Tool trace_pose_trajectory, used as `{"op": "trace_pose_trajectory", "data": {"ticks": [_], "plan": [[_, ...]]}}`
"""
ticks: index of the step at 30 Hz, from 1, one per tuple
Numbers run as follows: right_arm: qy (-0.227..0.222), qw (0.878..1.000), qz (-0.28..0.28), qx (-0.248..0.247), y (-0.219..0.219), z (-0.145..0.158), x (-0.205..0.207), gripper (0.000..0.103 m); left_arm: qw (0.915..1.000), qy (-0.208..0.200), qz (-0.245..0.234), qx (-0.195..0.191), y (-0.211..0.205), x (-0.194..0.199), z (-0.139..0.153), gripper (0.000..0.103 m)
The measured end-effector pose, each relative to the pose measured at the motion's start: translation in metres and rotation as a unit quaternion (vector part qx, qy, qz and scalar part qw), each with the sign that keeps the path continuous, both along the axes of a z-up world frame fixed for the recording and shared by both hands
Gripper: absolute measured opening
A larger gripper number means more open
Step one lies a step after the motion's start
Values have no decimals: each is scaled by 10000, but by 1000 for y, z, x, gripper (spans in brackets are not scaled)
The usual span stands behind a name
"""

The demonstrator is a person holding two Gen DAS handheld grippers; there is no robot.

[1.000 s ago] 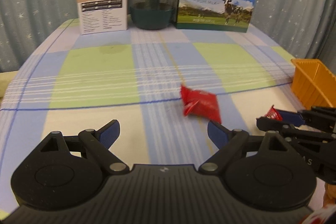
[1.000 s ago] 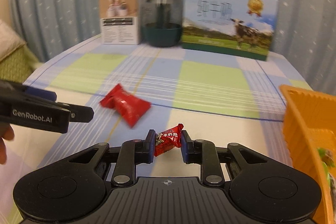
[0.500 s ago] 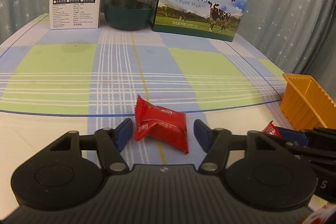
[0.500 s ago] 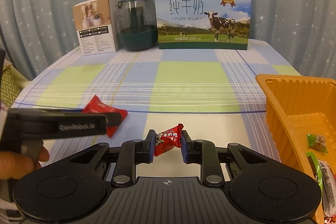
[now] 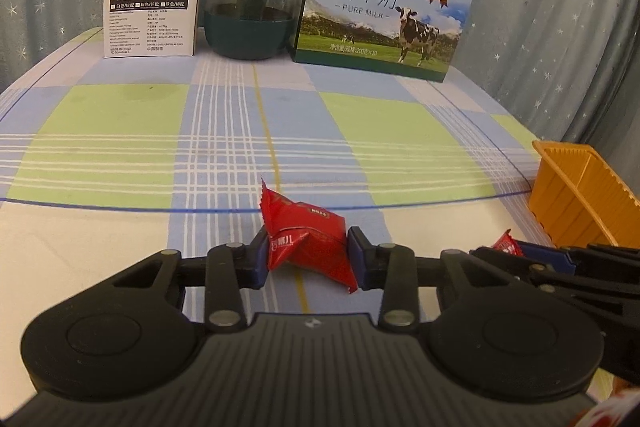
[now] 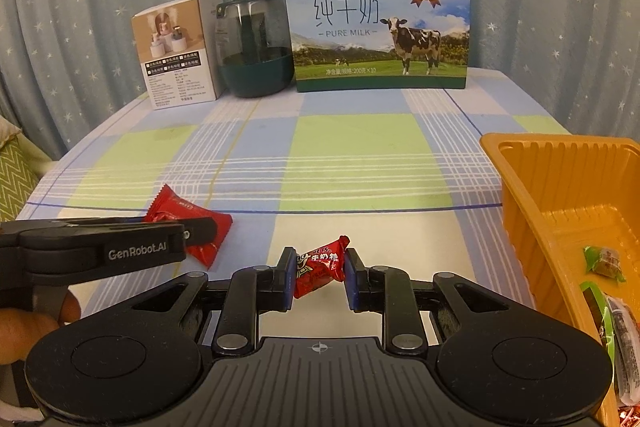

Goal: Organize snacks
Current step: 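Carry both red candies over the orange tray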

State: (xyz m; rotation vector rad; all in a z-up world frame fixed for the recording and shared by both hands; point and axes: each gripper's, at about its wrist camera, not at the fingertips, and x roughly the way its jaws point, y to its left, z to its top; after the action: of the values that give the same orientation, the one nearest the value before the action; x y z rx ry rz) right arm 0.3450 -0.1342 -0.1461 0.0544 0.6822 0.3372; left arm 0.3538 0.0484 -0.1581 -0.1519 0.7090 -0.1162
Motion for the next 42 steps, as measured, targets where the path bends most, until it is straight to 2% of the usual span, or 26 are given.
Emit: {"op": "trace_pose_trajectory", "data": {"ticks": [12,26,42], "plan": [[210,9993,-219,204,-17,2,-23,25,9998,130,-45,162,-17,-35,17,35],[430,9978,-370,336,-33,19,-98,25,9993,300,142,-169,-26,-115,43,35],[555,9947,-728,470,-63,50,-166,25,9998,170,-19,-90,-44,-185,83,35]]}}
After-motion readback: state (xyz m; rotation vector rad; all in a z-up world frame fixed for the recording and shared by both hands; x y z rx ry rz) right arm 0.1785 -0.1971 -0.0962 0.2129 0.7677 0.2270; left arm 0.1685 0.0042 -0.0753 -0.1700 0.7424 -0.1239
